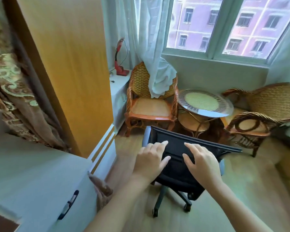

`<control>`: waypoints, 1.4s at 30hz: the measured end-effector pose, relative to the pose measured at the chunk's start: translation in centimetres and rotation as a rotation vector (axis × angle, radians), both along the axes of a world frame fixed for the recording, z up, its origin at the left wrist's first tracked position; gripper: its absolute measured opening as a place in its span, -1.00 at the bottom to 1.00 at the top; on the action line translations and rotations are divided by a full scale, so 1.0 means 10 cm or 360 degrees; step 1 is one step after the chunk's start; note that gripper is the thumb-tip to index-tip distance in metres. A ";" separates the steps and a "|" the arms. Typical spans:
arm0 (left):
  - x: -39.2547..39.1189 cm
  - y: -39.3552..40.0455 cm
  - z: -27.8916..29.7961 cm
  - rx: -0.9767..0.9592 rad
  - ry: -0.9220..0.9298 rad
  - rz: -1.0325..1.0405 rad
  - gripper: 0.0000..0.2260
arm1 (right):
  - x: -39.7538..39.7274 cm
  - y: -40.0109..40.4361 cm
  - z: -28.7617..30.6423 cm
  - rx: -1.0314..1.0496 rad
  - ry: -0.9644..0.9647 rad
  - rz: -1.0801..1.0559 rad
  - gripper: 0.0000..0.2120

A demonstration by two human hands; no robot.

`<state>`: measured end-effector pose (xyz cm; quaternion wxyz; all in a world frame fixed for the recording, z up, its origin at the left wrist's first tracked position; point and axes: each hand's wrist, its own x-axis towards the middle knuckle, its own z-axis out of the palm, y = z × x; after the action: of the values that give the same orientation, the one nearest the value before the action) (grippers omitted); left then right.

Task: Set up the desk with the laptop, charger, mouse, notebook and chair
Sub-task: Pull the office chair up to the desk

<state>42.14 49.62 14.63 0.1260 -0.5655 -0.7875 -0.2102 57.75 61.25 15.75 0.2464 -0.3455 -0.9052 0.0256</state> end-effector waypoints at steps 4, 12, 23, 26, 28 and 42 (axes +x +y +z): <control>0.04 0.80 -0.11 -0.0100 0.0011 -0.0141 -0.46 | 0.13 0.68 -0.10 -0.0007 -0.0024 -0.0046 -0.59; -0.20 1.66 -0.39 -0.0705 0.0129 -0.0154 -0.43 | 0.01 1.35 -0.47 -0.0040 -0.0175 -0.0120 -0.58; -0.46 1.78 -0.82 -0.0317 0.0191 -0.0087 -0.64 | -0.13 1.50 -0.82 -0.0006 -0.0402 -0.0290 -0.56; -0.40 1.68 -0.92 -0.0237 0.0219 -0.0083 -0.71 | -0.07 1.39 -0.87 0.0087 -0.0402 -0.0282 -0.58; -0.35 1.61 -0.94 -0.0207 0.0236 -0.0068 -0.72 | -0.03 1.33 -0.87 0.0117 -0.0389 -0.0267 -0.60; 0.80 0.38 -0.97 -0.0241 0.0256 0.0347 -0.71 | 0.85 0.57 -0.83 0.0210 -0.0424 0.0139 -0.62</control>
<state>50.18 53.42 4.98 0.1675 -0.4996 -0.8452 -0.0893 66.30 66.92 7.49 0.1451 -0.2890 -0.9437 -0.0693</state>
